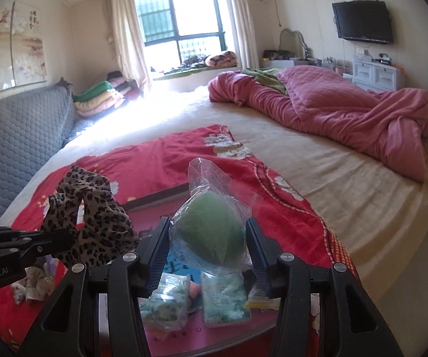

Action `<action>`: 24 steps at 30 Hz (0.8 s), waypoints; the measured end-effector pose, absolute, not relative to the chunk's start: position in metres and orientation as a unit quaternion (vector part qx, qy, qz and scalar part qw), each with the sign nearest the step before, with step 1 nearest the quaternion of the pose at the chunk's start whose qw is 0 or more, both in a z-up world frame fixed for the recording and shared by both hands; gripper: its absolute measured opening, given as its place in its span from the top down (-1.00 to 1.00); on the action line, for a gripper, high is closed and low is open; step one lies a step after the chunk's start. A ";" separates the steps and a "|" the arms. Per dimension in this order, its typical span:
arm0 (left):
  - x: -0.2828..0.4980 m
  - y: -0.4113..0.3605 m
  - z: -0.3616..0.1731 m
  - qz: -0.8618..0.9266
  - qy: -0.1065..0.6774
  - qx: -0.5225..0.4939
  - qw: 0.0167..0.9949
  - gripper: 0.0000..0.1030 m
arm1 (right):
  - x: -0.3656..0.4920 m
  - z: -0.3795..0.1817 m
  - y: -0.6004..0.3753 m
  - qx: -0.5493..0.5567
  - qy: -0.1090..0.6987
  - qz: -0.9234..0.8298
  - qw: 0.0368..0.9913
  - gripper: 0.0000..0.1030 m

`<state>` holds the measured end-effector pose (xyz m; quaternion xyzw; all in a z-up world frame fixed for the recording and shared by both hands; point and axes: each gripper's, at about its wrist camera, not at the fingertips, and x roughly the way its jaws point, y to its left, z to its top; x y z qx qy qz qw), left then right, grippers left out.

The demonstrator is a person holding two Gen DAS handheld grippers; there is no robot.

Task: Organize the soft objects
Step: 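Carry the scarf and the green sponge bag over the pink tray with both grippers, then open both grippers to drop the scarf and sponge bag into the tray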

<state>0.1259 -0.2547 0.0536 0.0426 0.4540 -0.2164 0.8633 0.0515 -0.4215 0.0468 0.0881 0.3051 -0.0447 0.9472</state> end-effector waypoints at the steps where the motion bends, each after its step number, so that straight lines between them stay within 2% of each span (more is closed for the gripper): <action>1: 0.129 -0.257 0.048 -0.214 0.460 0.044 0.861 0.95 | 0.053 0.043 -0.423 0.090 0.313 -0.047 0.944 -0.01; 9: 0.153 -0.271 0.014 -0.202 0.501 0.052 0.840 0.95 | 0.067 0.013 -0.428 0.102 0.379 -0.046 0.919 -0.01; 24: 0.162 -0.284 -0.017 -0.213 0.542 0.062 0.810 0.94 | 0.079 -0.017 -0.410 0.072 0.443 -0.006 0.894 -0.02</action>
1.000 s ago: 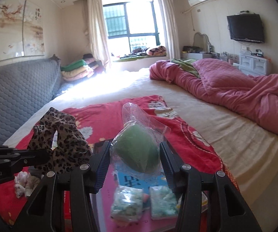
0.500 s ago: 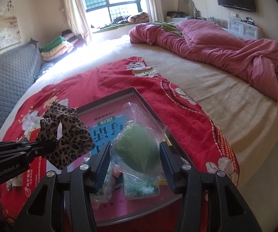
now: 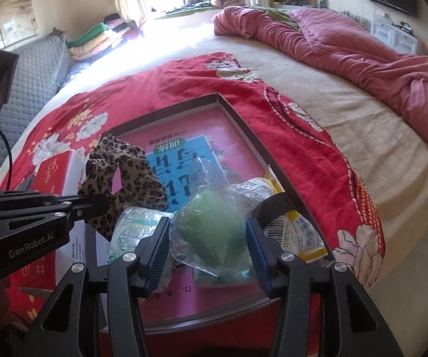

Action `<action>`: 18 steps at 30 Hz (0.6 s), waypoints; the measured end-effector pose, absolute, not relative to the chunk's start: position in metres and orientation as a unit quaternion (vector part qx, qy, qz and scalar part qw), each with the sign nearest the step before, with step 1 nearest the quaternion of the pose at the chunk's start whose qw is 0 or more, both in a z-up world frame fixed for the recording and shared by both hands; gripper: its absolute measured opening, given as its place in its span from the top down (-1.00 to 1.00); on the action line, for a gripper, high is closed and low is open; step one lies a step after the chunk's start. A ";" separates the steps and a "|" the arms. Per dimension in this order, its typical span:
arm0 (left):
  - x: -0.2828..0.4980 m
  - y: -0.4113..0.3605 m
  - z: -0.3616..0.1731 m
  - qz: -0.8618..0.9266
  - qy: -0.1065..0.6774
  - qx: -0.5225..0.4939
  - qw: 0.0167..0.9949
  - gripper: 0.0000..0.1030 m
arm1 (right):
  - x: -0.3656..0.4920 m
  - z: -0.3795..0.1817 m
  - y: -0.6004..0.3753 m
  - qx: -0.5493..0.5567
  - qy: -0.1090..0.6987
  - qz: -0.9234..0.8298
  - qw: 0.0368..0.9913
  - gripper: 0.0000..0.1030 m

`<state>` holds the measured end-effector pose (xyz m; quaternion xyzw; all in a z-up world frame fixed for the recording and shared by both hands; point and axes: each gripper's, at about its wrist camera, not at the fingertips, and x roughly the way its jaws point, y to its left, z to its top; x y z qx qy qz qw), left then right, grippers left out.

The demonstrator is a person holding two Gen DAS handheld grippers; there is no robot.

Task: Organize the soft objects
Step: 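Open both grippers to drop the scarf and sponge bag into the tray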

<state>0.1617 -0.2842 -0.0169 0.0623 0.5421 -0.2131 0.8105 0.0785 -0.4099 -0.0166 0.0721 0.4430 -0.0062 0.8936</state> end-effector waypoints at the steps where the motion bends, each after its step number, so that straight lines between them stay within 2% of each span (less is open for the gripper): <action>1: 0.162 -0.284 -0.018 -0.213 0.544 0.061 0.809 0.94 | 0.079 -0.018 -0.408 0.072 0.446 -0.001 0.892 -0.02; 12: 0.157 -0.284 -0.020 -0.222 0.547 0.062 0.805 0.91 | 0.082 -0.022 -0.403 0.064 0.455 -0.004 0.888 -0.07; 14: 0.156 -0.283 -0.020 -0.222 0.546 0.062 0.806 0.87 | 0.082 -0.023 -0.403 0.065 0.455 -0.005 0.888 -0.09; 18: 0.154 -0.281 -0.018 -0.220 0.544 0.063 0.807 0.63 | 0.082 -0.021 -0.406 0.075 0.454 -0.004 0.888 -0.16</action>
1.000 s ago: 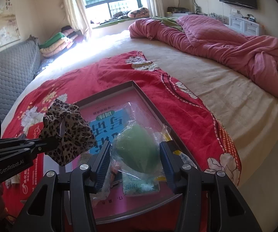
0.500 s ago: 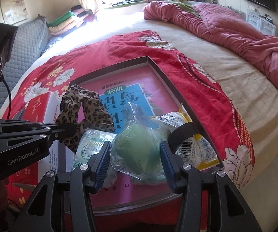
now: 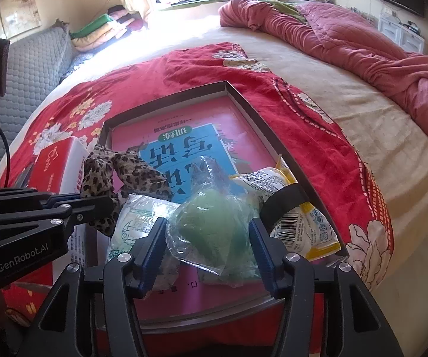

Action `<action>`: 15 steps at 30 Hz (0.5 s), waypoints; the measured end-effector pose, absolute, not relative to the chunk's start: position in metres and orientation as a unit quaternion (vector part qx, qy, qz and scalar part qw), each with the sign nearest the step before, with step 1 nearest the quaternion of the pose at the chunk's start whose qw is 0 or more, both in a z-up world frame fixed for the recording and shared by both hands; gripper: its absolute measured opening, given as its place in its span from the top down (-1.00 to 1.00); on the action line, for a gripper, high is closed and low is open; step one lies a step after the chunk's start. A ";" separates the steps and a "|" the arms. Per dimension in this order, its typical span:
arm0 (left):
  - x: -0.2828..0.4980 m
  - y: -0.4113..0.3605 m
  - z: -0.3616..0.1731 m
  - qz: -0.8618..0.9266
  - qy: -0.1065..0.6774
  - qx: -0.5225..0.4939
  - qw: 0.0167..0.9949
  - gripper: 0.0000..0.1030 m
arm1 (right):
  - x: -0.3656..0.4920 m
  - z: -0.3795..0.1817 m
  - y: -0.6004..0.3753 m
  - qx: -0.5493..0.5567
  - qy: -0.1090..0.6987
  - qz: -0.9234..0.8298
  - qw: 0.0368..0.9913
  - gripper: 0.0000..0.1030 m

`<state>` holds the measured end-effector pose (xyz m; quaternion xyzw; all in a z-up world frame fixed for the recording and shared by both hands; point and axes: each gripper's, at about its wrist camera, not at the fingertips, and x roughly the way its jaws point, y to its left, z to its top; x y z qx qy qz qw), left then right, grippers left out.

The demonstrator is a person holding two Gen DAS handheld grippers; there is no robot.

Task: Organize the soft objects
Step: 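Open both grippers to drop the scarf and sponge bag into the tray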

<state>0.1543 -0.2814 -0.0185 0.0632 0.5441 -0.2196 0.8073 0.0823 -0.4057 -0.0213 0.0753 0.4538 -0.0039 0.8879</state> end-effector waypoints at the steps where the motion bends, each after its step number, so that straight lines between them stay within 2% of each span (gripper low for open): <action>1: 0.154 -0.281 -0.018 -0.220 0.544 0.064 0.807 0.56 | 0.082 -0.021 -0.406 0.077 0.453 -0.004 0.888 -0.16; 5: 0.150 -0.279 -0.016 -0.218 0.541 0.070 0.809 0.38 | 0.082 -0.018 -0.406 0.077 0.447 -0.009 0.891 -0.19; 9: 0.146 -0.274 -0.011 -0.222 0.537 0.067 0.811 0.28 | 0.079 -0.010 -0.410 0.085 0.428 -0.016 0.899 -0.38; 15: 0.142 -0.265 0.000 -0.222 0.527 0.056 0.818 0.16 | 0.073 0.002 -0.413 0.091 0.403 -0.029 0.910 -0.40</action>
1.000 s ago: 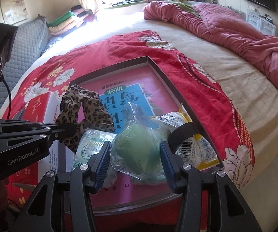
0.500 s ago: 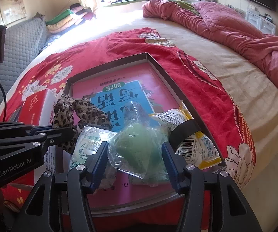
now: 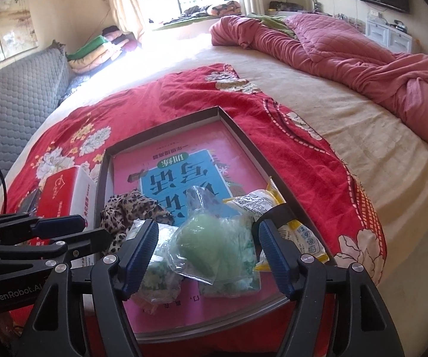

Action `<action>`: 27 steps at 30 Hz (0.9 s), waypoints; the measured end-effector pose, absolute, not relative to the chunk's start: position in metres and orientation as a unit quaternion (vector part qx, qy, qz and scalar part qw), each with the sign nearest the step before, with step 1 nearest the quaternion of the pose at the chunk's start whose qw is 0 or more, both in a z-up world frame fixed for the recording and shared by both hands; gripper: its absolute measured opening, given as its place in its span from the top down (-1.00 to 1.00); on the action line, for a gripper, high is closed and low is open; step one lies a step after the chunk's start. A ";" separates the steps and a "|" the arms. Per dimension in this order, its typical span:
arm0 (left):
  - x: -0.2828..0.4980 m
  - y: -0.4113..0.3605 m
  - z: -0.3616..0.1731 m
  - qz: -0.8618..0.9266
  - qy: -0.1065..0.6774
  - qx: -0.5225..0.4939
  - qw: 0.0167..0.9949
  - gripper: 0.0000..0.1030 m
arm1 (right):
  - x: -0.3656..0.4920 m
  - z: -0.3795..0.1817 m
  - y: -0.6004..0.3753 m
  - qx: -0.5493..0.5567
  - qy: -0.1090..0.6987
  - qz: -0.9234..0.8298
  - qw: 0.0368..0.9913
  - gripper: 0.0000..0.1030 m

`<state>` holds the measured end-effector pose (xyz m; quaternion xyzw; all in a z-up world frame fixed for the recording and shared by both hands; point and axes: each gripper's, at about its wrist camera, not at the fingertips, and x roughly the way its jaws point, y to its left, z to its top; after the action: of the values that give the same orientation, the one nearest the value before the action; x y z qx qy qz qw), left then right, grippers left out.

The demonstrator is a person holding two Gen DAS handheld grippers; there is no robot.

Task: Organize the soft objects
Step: 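Open both grippers to drop the scarf and sponge bag into the tray, then move both open grippers back over the remaining pile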

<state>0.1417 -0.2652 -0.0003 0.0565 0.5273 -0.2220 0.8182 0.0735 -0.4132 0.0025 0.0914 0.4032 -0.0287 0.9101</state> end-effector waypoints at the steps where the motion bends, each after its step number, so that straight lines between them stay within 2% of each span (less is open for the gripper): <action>1: 0.141 -0.264 0.002 -0.222 0.526 0.056 0.819 0.16 | 0.073 0.004 -0.414 0.092 0.400 -0.032 0.911 -0.40; 5: 0.135 -0.258 0.012 -0.217 0.514 0.061 0.827 0.13 | 0.071 0.012 -0.416 0.096 0.387 -0.041 0.916 -0.41; 13: 0.119 -0.244 0.036 -0.224 0.487 0.042 0.843 -0.08 | 0.068 0.022 -0.407 0.084 0.388 -0.051 0.916 -0.42; 21: 0.093 -0.219 0.061 -0.219 0.455 0.042 0.862 -0.24 | 0.055 0.058 -0.387 0.078 0.350 -0.051 0.932 -0.42; 27: 0.078 -0.196 0.079 -0.201 0.430 0.043 0.879 -0.28 | 0.048 0.077 -0.366 0.060 0.341 -0.042 0.937 -0.42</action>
<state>0.0778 -0.1959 0.0789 0.0426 0.4302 -0.2015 0.8789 0.0480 -0.3660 0.0769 0.0599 0.3409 -0.0424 0.9372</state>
